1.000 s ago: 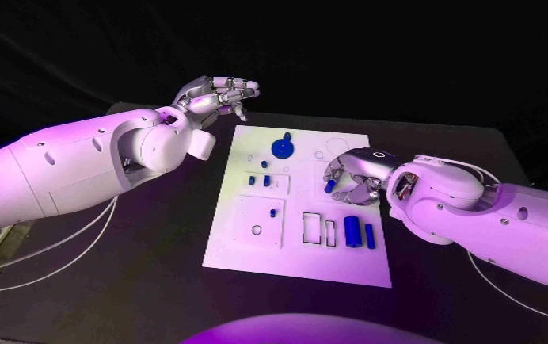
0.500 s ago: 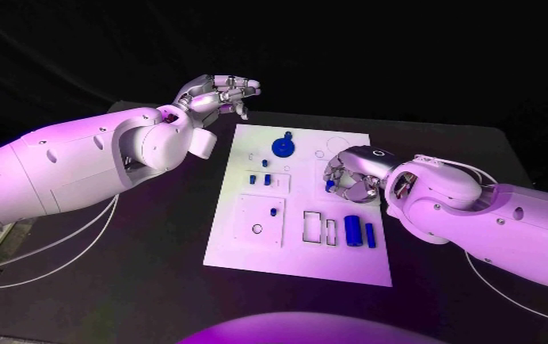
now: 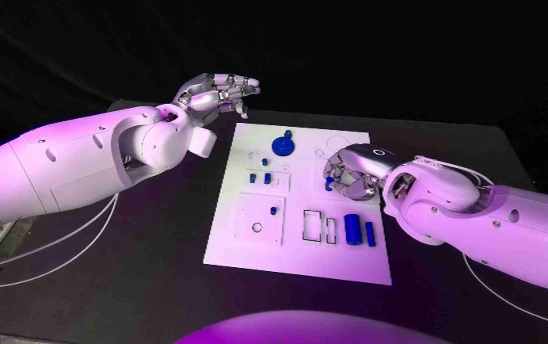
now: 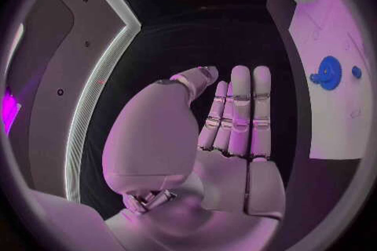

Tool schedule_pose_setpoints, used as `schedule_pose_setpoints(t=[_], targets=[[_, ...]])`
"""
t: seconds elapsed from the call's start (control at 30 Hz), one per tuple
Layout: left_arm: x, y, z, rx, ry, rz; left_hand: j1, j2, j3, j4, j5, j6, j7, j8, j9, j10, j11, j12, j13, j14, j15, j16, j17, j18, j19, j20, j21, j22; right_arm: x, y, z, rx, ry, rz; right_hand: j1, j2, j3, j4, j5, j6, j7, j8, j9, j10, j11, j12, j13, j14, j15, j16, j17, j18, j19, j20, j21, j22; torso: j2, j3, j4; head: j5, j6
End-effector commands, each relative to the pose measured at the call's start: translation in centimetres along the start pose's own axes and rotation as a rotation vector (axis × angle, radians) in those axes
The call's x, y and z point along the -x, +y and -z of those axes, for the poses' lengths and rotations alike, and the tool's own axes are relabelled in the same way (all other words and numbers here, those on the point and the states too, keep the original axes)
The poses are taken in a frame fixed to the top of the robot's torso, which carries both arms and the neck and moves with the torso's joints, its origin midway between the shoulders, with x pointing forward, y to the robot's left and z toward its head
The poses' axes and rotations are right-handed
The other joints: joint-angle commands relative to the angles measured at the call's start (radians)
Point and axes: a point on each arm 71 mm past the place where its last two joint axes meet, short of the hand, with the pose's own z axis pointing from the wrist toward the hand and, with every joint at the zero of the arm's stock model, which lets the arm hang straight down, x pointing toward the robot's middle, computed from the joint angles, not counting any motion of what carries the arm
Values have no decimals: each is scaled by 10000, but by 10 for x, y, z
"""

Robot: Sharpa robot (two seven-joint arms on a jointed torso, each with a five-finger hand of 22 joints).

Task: Assemble the parts on the task board

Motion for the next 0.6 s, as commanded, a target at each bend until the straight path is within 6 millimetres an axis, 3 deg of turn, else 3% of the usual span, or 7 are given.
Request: schedule_pose_setpoints(t=[0.03, 0.3, 0.6], targets=[[-2, -1, 0, -54, 145, 87, -85, -18, -10, -47, -4, -73, -28, 34, -11, -85, 1, 39, -3, -57, -3, 43, -11, 138, 21, 56, 17, 15, 4, 0, 1, -146, -494, 250, -22, 92, 88, -41, 60, 59, -23, 391, 437, 82, 6, -29, 36, 397, -69, 51, 1, -197, 38, -25, 74, 1060, -8, -13, -7, 13, -16], [-1, 0, -1, -15, 150, 73, -96, -13, -17, -57, -5, -126, -13, 27, -20, -94, 6, 80, 4, -54, -1, 64, -12, 140, 23, 60, 20, 17, 9, 2, 8, -24, -1064, 149, -331, -75, 57, 44, -70, 0, -44, 530, 590, 112, 4, -75, 106, 392, -64, 39, -27, -192, 23, -18, 33, 1073, -5, -7, 14, 38, 15], [0, 0, -1, -15, 127, 57, -96, -13, -17, -57, -5, -126, -13, 27, -20, -94, 6, 80, 4, -54, -1, 64, -12, 140, 23, 60, 20, 17, 27, 24, 20, 720, -2041, -293, -429, -160, 15, 76, -124, -12, -64, 579, 643, 130, -8, -89, 134, 399, -72, 50, -2, -208, 59, -20, 113, 1113, -5, -14, -3, 61, 10]])
